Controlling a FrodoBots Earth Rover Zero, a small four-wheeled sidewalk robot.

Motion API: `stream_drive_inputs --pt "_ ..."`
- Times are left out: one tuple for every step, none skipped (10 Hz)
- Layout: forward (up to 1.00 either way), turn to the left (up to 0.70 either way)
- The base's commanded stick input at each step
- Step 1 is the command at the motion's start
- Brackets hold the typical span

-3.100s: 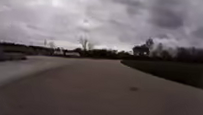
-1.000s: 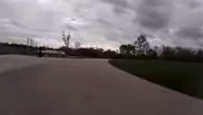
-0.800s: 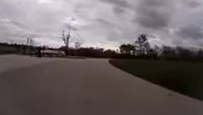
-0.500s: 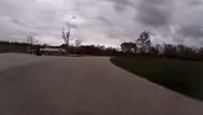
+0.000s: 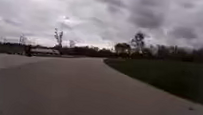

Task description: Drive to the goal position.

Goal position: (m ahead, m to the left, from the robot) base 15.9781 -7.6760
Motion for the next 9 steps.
stream_drive_inputs --pt "0.00 0.00" --pt "0.00 0.00" --pt "0.00 0.00" --pt "0.00 0.00" --pt "0.00 0.00" --pt "0.00 0.02" --pt "0.00 0.29" --pt "0.00 1.00" --pt "0.00 1.00"
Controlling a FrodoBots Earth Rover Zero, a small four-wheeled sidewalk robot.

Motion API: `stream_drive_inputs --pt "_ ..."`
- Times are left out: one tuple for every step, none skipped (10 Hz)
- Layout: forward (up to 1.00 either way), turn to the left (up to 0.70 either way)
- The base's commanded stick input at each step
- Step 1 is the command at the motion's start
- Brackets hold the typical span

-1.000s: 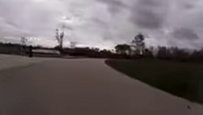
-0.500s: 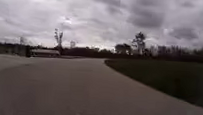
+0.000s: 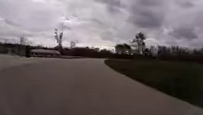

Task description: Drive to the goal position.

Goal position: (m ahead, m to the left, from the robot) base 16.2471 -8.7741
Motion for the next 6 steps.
stream_drive_inputs --pt "0.00 1.00" --pt "0.00 1.00" --pt "0.00 1.00" --pt "0.00 1.00" --pt "0.00 1.00" --pt "0.00 0.46"
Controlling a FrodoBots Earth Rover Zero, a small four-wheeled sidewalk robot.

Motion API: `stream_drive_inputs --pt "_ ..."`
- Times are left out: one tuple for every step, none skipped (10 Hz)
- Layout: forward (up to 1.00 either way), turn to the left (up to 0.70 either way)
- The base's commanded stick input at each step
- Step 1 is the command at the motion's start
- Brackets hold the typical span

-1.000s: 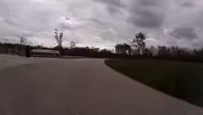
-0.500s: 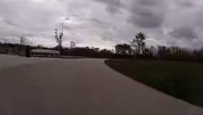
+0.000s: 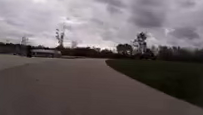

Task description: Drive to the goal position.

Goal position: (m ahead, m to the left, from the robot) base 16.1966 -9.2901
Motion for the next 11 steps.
stream_drive_inputs --pt "0.00 0.06" --pt "0.00 0.00" --pt "0.00 0.00" --pt "0.00 0.00" --pt "0.00 0.00" --pt "0.00 0.00" --pt "0.00 0.00" --pt "0.39 0.00" --pt "0.89 0.00" --pt "1.00 0.00" --pt "1.00 0.00"
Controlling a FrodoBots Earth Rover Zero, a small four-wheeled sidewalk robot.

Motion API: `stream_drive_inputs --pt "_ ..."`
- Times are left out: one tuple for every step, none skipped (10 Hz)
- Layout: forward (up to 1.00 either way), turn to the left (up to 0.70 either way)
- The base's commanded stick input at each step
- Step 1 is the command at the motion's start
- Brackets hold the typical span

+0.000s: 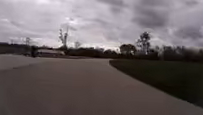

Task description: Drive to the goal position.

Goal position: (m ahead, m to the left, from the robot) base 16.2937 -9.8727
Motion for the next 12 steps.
stream_drive_inputs --pt "1.00 0.00" --pt "1.00 0.00" --pt "1.00 0.11" --pt "1.00 0.35" --pt "1.00 0.40" --pt "1.00 0.27" --pt "1.00 0.03" --pt "1.00 0.00" --pt "1.00 0.00" --pt "0.37 0.00" --pt "0.69 0.00" --pt "1.00 0.00"
